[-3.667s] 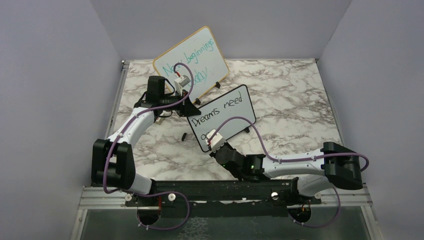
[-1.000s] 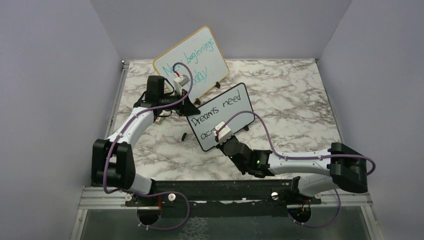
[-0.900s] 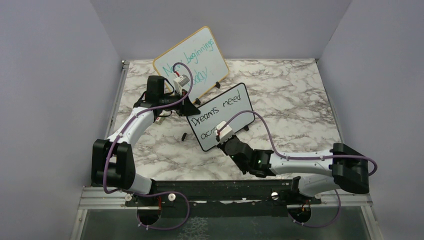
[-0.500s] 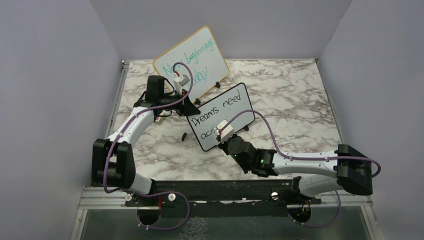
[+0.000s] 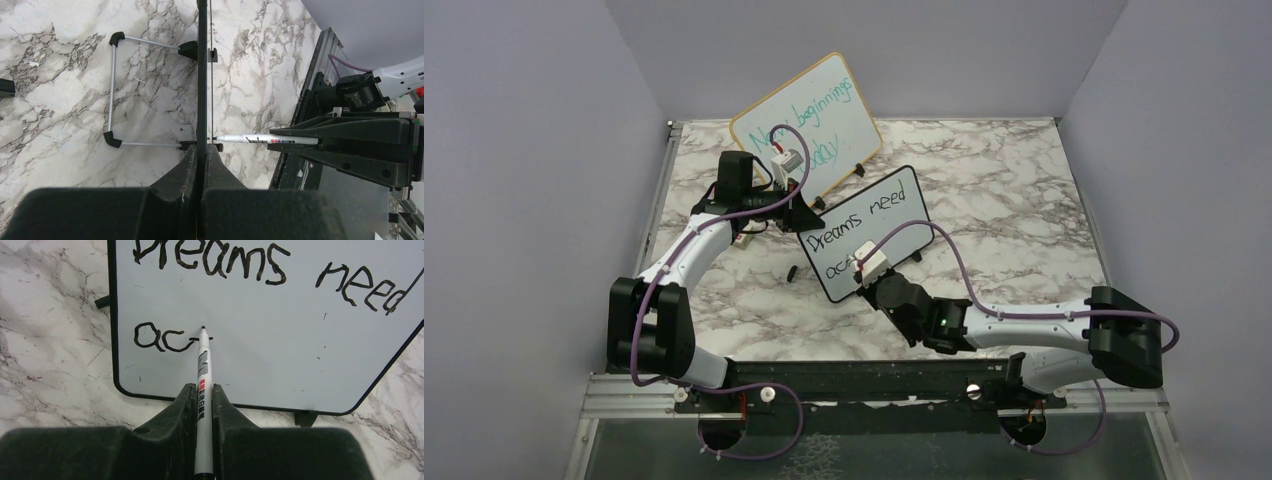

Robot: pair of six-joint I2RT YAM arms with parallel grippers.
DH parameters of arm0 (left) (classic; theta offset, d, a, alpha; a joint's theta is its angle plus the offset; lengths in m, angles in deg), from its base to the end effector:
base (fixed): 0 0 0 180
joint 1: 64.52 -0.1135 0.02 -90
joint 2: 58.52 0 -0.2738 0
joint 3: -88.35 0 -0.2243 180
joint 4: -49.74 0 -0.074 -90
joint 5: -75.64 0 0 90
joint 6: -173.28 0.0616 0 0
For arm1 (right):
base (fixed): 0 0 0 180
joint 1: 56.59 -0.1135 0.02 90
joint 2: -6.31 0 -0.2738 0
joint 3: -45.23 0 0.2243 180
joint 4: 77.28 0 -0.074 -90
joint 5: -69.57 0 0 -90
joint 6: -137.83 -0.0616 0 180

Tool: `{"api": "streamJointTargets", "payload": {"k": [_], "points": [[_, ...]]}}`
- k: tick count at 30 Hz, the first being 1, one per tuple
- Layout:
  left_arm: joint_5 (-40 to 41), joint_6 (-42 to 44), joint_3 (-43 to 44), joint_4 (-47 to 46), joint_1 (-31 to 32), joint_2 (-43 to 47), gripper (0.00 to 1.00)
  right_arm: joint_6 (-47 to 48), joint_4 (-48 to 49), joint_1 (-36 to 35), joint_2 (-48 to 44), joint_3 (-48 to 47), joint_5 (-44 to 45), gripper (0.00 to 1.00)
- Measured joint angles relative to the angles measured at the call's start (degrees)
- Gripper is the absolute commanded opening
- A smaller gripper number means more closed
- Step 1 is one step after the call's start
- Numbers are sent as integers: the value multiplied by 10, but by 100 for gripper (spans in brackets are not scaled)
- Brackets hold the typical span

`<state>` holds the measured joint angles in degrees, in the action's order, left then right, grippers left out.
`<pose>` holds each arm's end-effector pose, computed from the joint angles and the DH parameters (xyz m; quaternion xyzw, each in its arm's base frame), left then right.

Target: Write a sentence on the whiteboard

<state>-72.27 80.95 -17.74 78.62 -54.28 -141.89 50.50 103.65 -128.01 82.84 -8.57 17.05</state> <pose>0.2794 -0.1035 0.2824 0.2648 0.7712 -0.4749 0.3312 0.1239 0.2508 0.2475 -0.3286 0.7344 0.0802 0.5884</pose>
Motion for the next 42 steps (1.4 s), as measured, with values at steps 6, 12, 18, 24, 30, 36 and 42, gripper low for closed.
{"api": "streamJointTargets", "payload": {"k": [6, 12, 18, 24, 30, 36, 42], "points": [[0, 0, 0, 0, 0, 0, 0, 0, 10, 0, 10, 0, 2, 0], [0, 0, 0, 0, 0, 0, 0, -2, 9, 1, 12, 0, 2, 0], [0, 0, 0, 0, 0, 0, 0, -12, -4, 1, 11, 0, 2, 0], [0, 1, 0, 0, 0, 0, 0, -23, -28, 1, 10, 0, -2, 0], [0, 1, 0, 0, -1, -1, 0, -32, -35, 1, 10, 0, -9, 0], [0, 1, 0, 0, -1, -1, 0, -33, -48, 1, 9, 0, -10, 0], [0, 1, 0, 0, -1, -1, 0, -33, -59, 1, 8, 0, -11, 0]]}}
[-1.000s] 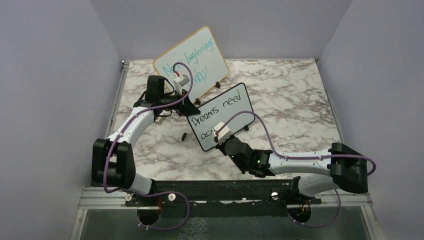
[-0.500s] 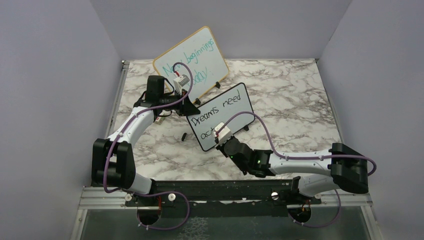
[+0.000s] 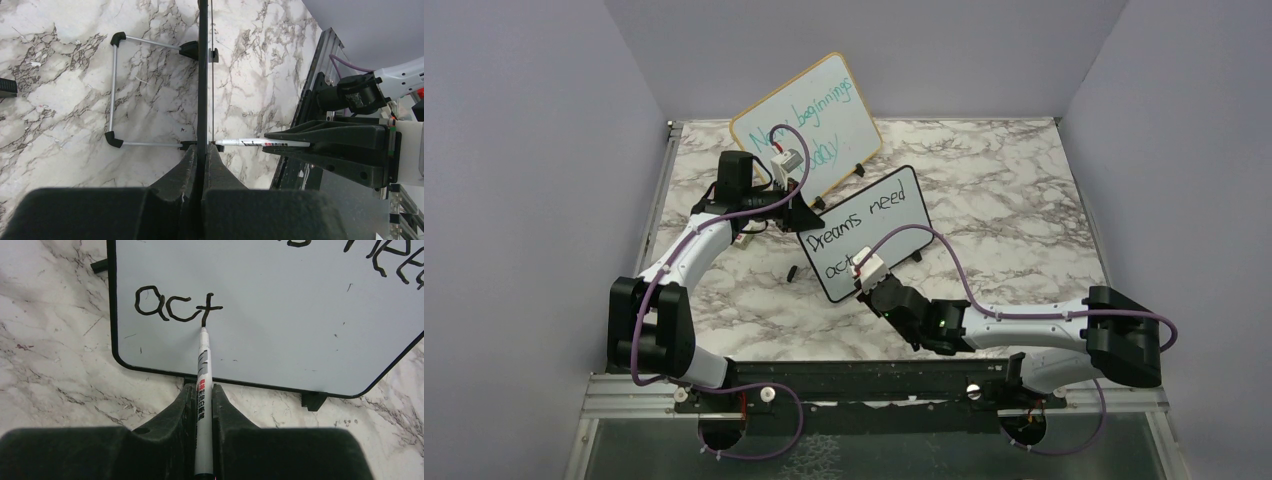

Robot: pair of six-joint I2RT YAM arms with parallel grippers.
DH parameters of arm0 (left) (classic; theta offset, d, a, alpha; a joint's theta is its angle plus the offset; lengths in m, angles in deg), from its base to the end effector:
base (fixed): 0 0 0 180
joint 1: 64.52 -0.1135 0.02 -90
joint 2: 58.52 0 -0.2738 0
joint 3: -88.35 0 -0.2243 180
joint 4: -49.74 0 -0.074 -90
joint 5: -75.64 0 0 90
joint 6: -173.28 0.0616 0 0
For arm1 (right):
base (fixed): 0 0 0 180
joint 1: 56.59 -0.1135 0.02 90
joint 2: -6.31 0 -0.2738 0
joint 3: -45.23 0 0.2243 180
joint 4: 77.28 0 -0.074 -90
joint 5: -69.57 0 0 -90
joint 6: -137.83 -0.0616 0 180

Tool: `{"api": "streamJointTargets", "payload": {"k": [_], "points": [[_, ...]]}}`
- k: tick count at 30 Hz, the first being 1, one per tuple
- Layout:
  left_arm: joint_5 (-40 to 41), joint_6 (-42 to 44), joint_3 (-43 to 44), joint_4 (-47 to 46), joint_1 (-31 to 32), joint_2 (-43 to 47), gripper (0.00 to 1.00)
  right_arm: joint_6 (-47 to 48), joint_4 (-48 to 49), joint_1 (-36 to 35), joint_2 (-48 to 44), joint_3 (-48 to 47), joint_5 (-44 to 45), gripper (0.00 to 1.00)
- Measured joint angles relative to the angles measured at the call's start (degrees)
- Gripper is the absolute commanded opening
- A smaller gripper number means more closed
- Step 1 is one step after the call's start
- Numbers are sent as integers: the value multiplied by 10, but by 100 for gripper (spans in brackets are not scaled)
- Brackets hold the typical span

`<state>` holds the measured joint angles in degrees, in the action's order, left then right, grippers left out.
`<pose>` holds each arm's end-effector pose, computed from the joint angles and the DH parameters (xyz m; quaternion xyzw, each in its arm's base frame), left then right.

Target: Write a sentence on the whiteboard

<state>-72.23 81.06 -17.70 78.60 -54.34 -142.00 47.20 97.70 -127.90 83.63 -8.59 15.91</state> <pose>0.2799 -0.1033 0.2821 0.2648 0.7714 -0.4742 0.3317 0.1224 0.2481 0.2322 -0.3423 0.7584 0.0683 0.5505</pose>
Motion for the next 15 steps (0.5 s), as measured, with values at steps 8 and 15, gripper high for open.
{"api": "streamJointTargets", "payload": {"k": [8, 15], "points": [[0, 0, 0, 0, 0, 0, 0, 0, 2, 0, -1, 0, 4, 0], [0, 0, 0, 0, 0, 0, 0, 0, 5, 0, -1, 0, 6, 0]]}}
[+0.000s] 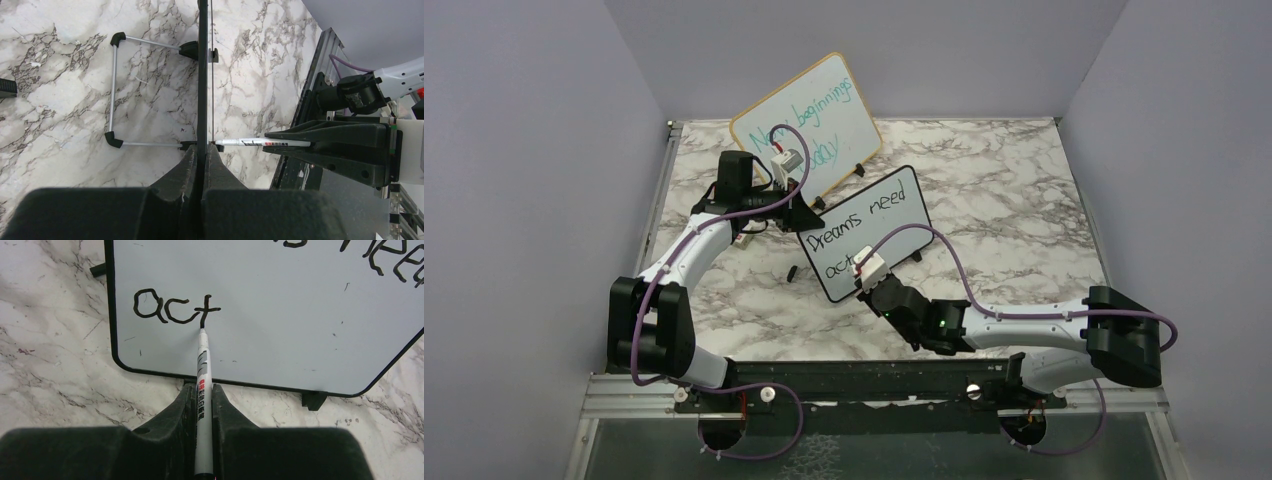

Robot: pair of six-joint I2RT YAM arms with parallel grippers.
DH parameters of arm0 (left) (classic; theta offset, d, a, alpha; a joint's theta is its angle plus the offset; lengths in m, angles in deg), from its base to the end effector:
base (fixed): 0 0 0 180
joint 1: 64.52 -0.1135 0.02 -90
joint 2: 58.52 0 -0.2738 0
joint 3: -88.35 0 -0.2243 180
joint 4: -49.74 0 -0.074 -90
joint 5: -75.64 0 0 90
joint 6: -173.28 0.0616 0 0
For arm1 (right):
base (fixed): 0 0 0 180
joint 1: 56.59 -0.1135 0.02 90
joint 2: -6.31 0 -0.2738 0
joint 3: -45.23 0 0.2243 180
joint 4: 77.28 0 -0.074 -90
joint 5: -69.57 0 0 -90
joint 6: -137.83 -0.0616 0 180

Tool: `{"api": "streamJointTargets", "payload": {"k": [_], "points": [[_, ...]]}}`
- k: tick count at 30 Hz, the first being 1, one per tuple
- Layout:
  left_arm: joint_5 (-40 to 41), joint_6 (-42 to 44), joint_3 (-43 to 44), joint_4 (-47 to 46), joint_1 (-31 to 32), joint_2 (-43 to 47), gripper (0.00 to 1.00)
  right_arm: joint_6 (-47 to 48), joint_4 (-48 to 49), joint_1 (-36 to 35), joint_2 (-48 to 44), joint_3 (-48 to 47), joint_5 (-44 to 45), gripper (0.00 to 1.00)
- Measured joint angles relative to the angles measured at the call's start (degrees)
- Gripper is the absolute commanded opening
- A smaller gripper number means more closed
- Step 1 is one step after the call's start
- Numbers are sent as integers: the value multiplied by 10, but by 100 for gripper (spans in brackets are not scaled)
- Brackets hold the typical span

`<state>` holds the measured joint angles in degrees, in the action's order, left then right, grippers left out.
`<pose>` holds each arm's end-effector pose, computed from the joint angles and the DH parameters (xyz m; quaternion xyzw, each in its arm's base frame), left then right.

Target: Write a sentence on the whiteboard

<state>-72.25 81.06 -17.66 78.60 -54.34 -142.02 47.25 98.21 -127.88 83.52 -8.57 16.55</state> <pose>0.2801 -0.1033 0.2822 0.2649 0.7712 -0.4743 0.3318 0.1230 0.2477 0.2337 -0.3368 0.7573 0.0670 0.5554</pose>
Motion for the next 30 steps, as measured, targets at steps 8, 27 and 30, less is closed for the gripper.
{"api": "streamJointTargets", "payload": {"k": [8, 27, 30], "points": [[0, 0, 0, 0, 0, 0, 0, 7, 1, 2, -1, 1, 5, 0], [-2, 0, 0, 1, 0, 0, 0, 31, 31, 14, -42, 11, 10, 0], [-2, 0, 0, 1, 0, 0, 0, 36, 35, 17, -41, 11, 10, 0]]}}
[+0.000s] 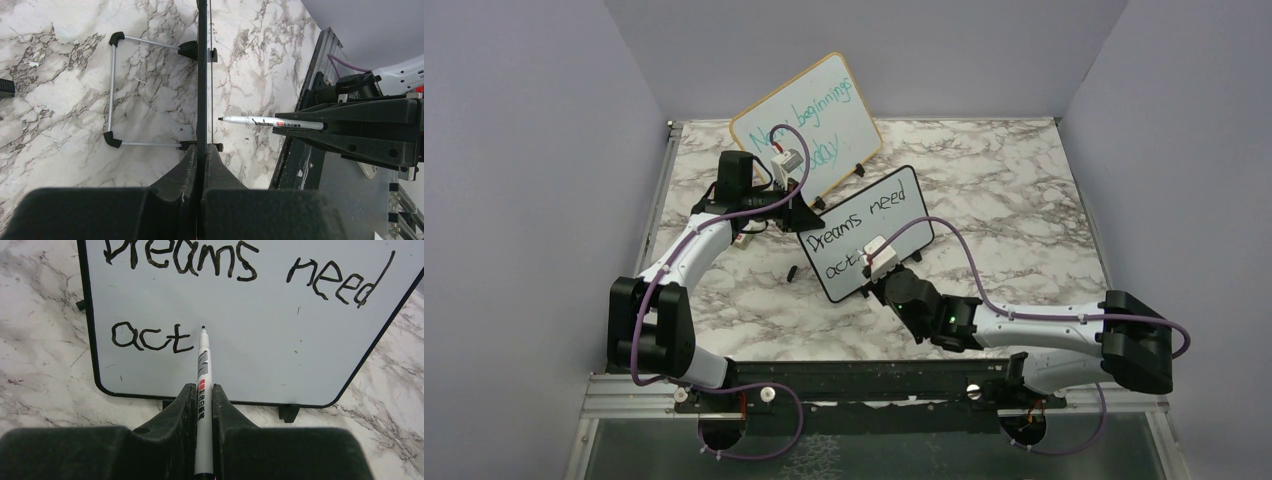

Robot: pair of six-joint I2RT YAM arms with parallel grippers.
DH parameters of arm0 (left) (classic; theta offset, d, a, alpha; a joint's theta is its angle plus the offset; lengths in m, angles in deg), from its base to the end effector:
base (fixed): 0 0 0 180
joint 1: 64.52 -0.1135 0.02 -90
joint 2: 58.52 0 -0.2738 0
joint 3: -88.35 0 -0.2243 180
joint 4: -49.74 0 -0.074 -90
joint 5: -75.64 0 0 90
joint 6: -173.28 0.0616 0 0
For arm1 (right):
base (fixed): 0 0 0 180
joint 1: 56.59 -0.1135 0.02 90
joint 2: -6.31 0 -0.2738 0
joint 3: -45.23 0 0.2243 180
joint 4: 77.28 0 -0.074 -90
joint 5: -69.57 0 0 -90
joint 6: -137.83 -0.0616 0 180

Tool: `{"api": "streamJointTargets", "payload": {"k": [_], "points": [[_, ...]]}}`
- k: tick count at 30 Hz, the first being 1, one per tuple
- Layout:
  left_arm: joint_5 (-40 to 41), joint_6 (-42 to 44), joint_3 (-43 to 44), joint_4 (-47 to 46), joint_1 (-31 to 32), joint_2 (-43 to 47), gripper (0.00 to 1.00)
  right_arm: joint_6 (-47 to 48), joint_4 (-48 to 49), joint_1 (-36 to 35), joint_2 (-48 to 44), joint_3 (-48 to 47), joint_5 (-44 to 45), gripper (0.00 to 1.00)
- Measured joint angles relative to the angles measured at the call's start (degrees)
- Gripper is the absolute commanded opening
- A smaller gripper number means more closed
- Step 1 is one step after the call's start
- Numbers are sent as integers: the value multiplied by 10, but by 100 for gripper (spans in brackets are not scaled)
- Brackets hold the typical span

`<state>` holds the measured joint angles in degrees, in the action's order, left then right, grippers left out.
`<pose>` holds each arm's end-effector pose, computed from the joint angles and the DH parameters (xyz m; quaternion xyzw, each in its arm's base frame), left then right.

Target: Write a sentence on the whiteboard

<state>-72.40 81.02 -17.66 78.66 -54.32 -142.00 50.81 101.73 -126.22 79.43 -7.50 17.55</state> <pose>0.2798 -0.1034 0.2823 0.2651 0.7708 -0.4755 0.3309 0.1277 0.2351 0.2527 -0.3146 0.7380 0.0682 0.5930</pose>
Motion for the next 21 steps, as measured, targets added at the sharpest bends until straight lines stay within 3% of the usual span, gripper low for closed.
{"api": "streamJointTargets", "payload": {"k": [21], "points": [[0, 1, 0, 0, -1, -1, 0, -3, 21, 11, 28, 0, -14, 0]]}}
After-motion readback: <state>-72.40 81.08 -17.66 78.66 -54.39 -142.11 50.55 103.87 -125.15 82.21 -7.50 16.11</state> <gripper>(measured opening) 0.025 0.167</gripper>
